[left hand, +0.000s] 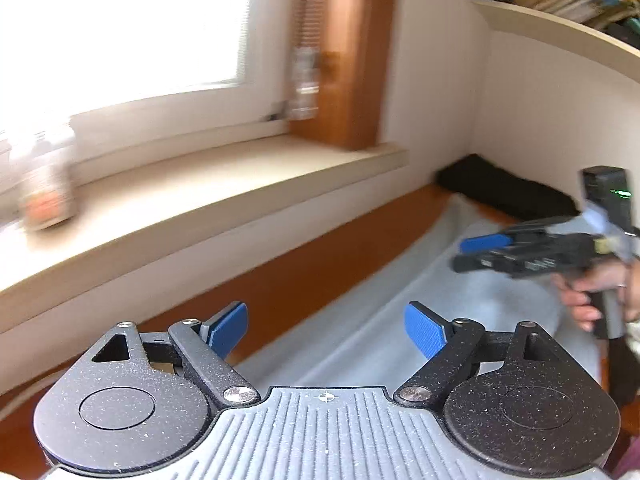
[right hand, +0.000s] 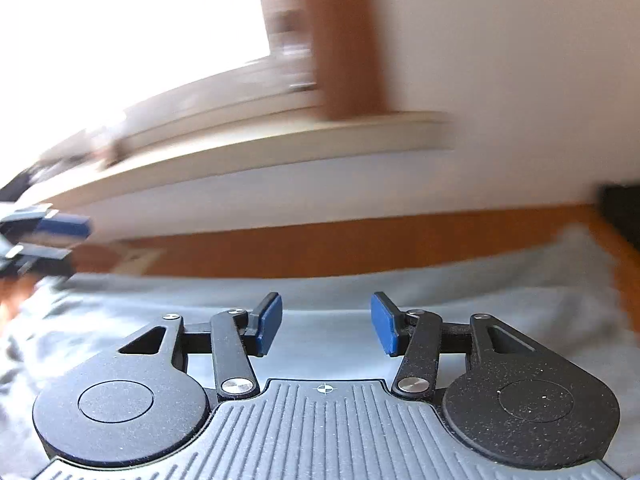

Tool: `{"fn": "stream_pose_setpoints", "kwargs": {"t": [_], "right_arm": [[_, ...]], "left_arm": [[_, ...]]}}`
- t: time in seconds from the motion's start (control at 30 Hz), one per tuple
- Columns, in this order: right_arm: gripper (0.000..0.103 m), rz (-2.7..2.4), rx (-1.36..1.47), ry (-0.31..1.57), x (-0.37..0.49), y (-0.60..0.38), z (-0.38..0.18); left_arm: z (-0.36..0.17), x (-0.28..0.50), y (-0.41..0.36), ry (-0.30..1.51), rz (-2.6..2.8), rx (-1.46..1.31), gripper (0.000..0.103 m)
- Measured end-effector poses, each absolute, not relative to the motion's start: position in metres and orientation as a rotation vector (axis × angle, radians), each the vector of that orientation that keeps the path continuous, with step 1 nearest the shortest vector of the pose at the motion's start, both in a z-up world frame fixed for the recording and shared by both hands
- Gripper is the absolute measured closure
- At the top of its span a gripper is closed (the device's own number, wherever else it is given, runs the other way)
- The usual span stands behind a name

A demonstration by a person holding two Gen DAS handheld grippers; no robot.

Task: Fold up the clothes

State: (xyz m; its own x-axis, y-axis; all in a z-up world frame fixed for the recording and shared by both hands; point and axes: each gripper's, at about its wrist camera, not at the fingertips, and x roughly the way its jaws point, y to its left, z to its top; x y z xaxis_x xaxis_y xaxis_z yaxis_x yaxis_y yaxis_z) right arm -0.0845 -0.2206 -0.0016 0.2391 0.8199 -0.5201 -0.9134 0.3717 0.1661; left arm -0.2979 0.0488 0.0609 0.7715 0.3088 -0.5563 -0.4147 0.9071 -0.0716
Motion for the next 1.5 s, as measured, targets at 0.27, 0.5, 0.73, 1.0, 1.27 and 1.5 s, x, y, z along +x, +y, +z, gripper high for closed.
{"fn": "stream_pose_setpoints", "kwargs": {"t": [0.27, 0.5, 0.73, 1.0, 1.27, 1.5], "right_arm": [[0.04, 1.473, -0.308, 0.563, -0.202, -0.163, -0.006], [0.017, 1.572, -0.411, 0.453, -0.274, -0.155, -0.003], [0.0, 1.603, -0.427, 0.421, -0.311, -0.162, -0.008], [0.0, 1.675, -0.482, 0.442, -0.34, -0.175, -0.008], [0.013, 1.739, -0.536, 0.421, -0.373, -0.19, -0.008], [0.032, 1.794, -0.59, 0.414, -0.389, -0.196, -0.012]], "left_arm": [[0.033, -0.385, 0.09, 0.555, 0.495, -0.279, 0.0], [0.021, -0.43, 0.112, 0.474, 0.484, -0.385, 0.0], [0.012, -0.44, 0.12, 0.418, 0.484, -0.389, 0.0], [0.019, -0.437, 0.126, 0.441, 0.487, -0.456, 0.0], [0.011, -0.42, 0.118, 0.537, 0.422, -0.405, 0.032], [0.001, -0.416, 0.116, 0.595, 0.405, -0.395, 0.029]]}}
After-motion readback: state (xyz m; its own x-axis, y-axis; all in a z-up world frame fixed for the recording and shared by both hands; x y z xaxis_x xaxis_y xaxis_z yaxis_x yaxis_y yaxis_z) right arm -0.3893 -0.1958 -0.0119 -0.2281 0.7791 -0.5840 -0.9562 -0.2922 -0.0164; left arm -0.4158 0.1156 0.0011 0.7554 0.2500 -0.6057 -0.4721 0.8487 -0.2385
